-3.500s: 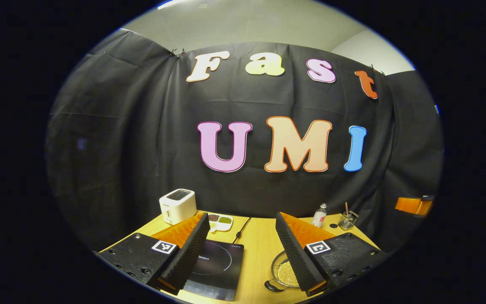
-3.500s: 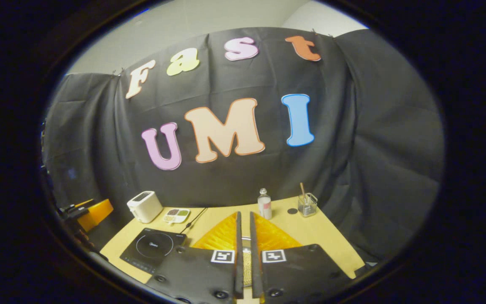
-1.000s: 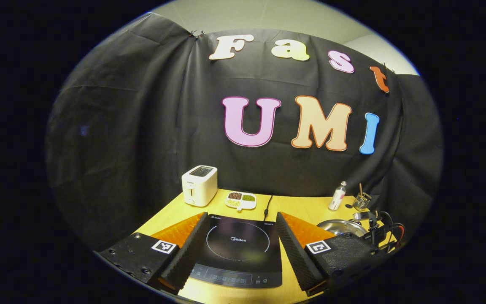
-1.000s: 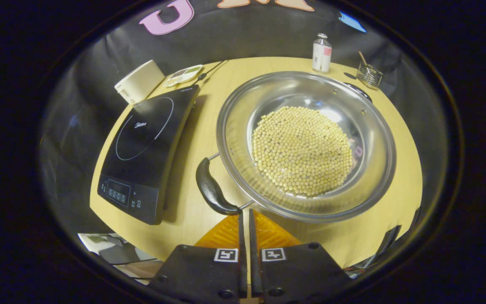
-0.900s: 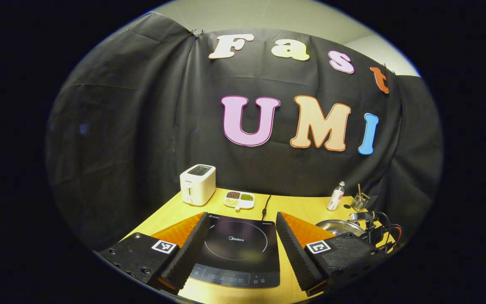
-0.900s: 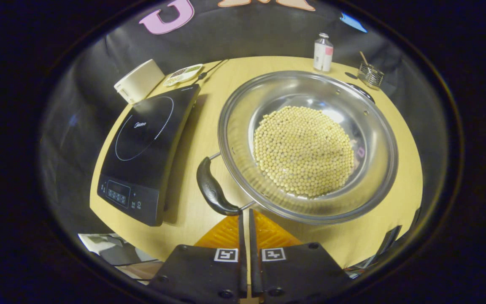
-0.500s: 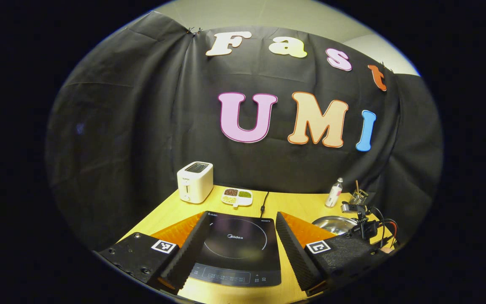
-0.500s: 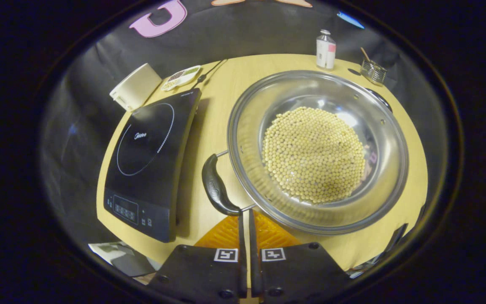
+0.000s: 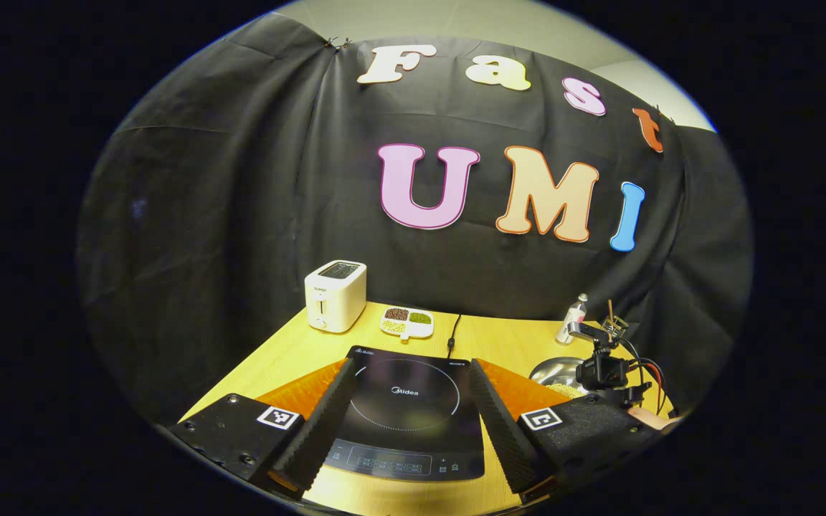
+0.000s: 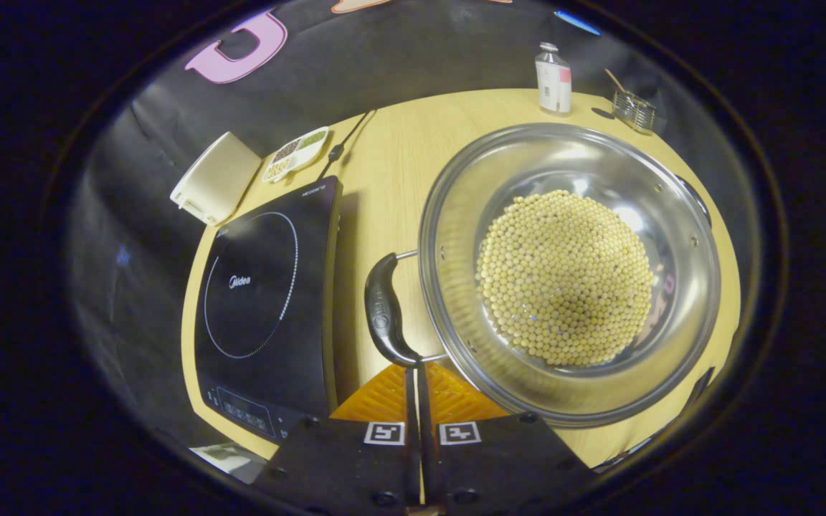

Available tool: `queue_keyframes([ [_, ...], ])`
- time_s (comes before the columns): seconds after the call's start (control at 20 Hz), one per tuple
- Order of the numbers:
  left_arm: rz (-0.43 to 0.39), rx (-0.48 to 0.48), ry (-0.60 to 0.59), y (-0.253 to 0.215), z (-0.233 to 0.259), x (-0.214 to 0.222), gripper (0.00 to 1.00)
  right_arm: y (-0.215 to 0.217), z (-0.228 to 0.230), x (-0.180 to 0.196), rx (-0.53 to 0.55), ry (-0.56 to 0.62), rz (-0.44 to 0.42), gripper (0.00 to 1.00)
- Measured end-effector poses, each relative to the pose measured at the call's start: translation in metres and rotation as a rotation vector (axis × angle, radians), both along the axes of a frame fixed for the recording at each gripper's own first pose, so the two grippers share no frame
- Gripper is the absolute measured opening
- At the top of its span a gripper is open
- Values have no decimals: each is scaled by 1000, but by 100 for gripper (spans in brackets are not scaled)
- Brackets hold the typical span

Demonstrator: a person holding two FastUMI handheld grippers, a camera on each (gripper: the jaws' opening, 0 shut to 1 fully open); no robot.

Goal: First push the handle of the pot to place it horizontally, then grasp the pot with both hands and set it on the induction cooktop.

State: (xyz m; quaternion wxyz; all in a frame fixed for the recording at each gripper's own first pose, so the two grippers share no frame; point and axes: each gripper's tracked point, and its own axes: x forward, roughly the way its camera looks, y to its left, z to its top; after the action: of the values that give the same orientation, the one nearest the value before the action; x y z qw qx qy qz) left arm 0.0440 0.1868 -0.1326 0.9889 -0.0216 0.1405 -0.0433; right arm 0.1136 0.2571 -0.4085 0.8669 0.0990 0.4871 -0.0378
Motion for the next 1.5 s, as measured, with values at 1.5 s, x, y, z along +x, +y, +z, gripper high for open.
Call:
queue_keyframes([
  [1.5, -81, 15, 139, -63, -45, 8, 97, -47, 78, -18, 41, -90, 75, 14],
])
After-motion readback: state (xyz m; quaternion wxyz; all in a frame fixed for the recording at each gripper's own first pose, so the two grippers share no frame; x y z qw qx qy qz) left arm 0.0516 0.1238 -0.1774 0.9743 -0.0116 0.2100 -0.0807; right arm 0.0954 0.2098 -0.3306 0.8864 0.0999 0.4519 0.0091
